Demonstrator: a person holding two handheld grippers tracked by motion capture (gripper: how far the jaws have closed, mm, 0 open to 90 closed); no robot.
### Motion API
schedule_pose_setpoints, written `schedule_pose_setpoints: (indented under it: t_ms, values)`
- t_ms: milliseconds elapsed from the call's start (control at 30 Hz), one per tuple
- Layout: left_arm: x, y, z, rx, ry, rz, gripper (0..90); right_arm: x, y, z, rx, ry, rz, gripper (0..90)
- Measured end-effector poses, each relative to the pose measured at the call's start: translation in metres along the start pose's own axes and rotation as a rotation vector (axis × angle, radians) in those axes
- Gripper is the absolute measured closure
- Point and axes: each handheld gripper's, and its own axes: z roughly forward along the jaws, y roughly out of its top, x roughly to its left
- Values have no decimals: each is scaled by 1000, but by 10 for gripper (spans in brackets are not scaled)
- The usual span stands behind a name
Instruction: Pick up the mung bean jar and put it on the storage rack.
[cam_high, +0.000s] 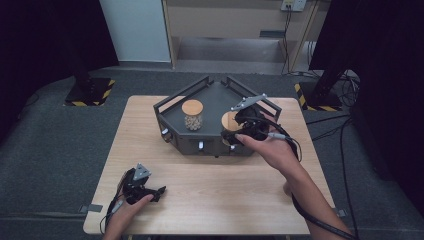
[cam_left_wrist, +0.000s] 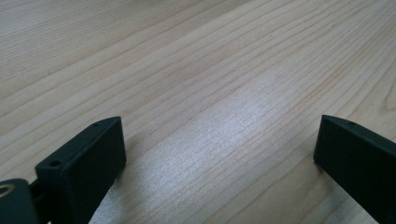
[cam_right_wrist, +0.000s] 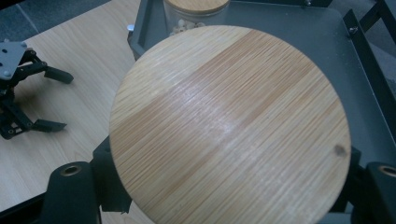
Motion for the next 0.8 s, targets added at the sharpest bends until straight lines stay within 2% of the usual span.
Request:
schedule_pose_setpoints:
  t_ms: [433, 800]
  values:
    - [0, 0, 0, 0, 0, -1, 8, -6, 14, 3, -5, -10, 4, 257]
    - [0, 0, 0, 0, 0, 1, 8, -14, 29, 13, 7, -20, 12, 257]
